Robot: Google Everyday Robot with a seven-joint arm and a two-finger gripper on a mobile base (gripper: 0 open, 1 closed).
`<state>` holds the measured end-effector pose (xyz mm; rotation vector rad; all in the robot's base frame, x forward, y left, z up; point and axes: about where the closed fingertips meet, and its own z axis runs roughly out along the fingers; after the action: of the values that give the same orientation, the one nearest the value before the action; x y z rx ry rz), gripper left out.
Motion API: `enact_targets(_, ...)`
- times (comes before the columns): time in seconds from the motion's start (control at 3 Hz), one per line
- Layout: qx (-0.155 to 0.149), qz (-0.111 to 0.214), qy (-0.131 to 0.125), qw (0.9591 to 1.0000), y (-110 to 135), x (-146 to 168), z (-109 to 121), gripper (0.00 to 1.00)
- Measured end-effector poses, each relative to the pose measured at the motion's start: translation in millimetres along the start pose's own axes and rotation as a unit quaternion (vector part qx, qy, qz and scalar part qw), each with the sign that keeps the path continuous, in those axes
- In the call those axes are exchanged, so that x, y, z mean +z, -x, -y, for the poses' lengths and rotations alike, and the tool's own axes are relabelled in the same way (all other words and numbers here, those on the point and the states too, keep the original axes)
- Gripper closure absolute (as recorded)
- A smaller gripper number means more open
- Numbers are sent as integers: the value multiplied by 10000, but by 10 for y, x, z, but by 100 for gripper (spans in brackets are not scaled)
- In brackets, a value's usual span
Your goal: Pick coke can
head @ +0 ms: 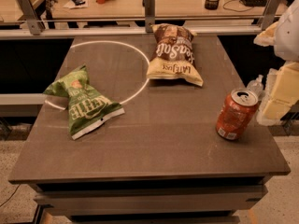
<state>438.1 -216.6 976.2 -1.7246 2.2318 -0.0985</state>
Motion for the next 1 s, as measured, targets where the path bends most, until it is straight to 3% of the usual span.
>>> enact_targets(0.33,0,0,-1,10000,0,0,0,0)
enact_targets(0.67,379,408,-14,9984,-56,29,5,0)
enact_targets(1.0,1333,1264,-191,9828,-387,147,43,0)
